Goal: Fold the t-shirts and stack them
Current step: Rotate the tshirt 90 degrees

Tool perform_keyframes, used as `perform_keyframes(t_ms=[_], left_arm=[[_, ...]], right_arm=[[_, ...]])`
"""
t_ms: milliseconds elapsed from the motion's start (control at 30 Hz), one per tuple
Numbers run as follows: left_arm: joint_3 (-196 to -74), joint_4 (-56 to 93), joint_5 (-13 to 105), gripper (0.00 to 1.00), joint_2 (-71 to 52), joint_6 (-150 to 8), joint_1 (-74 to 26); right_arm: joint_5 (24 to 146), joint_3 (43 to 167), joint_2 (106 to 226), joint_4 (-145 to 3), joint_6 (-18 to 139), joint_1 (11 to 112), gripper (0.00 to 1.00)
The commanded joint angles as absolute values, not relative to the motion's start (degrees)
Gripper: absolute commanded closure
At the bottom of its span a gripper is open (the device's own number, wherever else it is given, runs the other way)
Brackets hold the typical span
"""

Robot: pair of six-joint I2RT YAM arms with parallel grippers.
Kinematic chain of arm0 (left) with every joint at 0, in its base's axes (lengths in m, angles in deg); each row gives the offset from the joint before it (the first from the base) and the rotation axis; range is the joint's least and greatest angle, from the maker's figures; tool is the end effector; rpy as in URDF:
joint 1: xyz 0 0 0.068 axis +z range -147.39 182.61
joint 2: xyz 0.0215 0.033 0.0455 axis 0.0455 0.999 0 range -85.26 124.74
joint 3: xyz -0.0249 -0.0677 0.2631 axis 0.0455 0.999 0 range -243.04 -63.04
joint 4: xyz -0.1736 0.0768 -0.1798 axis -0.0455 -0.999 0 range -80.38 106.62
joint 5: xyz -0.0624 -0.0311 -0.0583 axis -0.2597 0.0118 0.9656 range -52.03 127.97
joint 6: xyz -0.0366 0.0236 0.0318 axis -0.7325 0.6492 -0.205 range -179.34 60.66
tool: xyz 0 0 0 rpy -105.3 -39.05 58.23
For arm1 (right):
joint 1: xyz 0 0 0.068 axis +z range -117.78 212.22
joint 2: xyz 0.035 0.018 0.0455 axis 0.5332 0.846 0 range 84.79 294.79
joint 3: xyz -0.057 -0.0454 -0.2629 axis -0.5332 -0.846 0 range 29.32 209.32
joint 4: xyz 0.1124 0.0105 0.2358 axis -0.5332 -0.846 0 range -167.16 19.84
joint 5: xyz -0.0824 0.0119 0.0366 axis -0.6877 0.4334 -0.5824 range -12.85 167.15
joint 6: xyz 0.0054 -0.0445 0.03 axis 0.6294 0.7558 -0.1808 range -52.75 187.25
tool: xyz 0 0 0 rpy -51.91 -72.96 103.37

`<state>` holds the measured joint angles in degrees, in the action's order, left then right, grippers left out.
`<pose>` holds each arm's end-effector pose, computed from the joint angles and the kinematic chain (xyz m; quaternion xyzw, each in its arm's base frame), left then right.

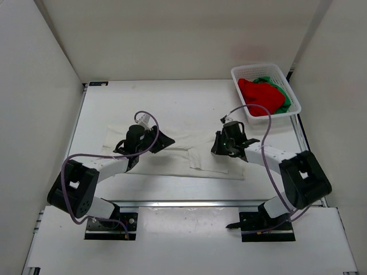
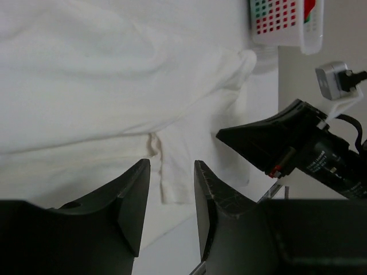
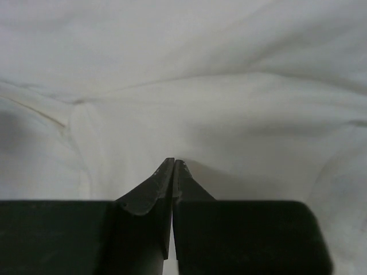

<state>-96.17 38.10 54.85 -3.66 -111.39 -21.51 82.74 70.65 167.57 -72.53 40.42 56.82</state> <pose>0.2560 -0.1258 0.1820 -0.1291 0.8370 -0.4174 0.3296 0.2615 0.1236 0.1823 -0.0012 0.9190 0.2103 0.3334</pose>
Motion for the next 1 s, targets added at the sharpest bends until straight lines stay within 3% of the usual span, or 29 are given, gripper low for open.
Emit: perform_keyframes(t_ms=[0,133,233,333,400,467,500,567,633,733,767,833,967], left_arm=[[-93.03,34.46,54.66,0.53,-6.25,-108.83,-22.18],[-91.70,32.54,56.24,0.52,-9.23,-107.51,-21.65],[-90.56,30.43,55.46,0.52,-11.34,-106.45,-21.48],[-89.94,30.16,55.72,0.52,-13.28,-106.19,-20.33],[-90.20,28.67,56.50,0.52,-13.54,-105.66,-19.63],[-90.46,27.26,57.65,0.53,-14.59,-105.49,-19.19],[-90.38,26.47,57.13,0.52,-14.77,-105.14,-19.45],[-89.59,25.07,56.16,0.50,-16.87,-104.78,-19.62],[-88.36,24.62,56.24,0.50,-18.29,-103.82,-19.63],[-85.56,24.09,56.85,0.50,-19.61,-103.37,-18.58],[-85.20,24.18,57.21,0.50,-19.87,-103.11,-19.01],[-84.05,23.31,57.30,0.51,-21.27,-102.15,-18.57],[-83.52,20.32,56.78,0.55,-24.70,-100.48,-17.34]], right_arm=[[83.56,72.39,173.46,-71.13,40.53,57.27,1.00],[85.41,81.07,183.29,-73.05,40.89,54.65,1.00],[88.40,95.79,195.30,-77.35,42.20,51.30,1.00],[91.56,125.57,213.59,-90.60,44.92,48.06,1.00],[94.63,164.29,231.39,-110.05,47.64,46.99,1.00],[95.86,187.85,239.01,-116.46,48.36,46.03,1.00],[99.18,170.65,228.85,-105.77,46.96,45.41,0.99],[98.44,155.79,217.22,-95.61,46.06,44.18,0.94],[94.32,156.05,210.58,-101.23,51.49,44.79,0.74],[88.86,154.51,204.26,-109.95,56.25,46.28,0.68],[88.49,152.05,202.58,-109.89,56.96,47.33,0.69],[90.05,135.50,192.94,-103.86,56.27,47.87,0.75],[92.89,106.80,177.71,-86.97,49.17,50.84,1.00]])
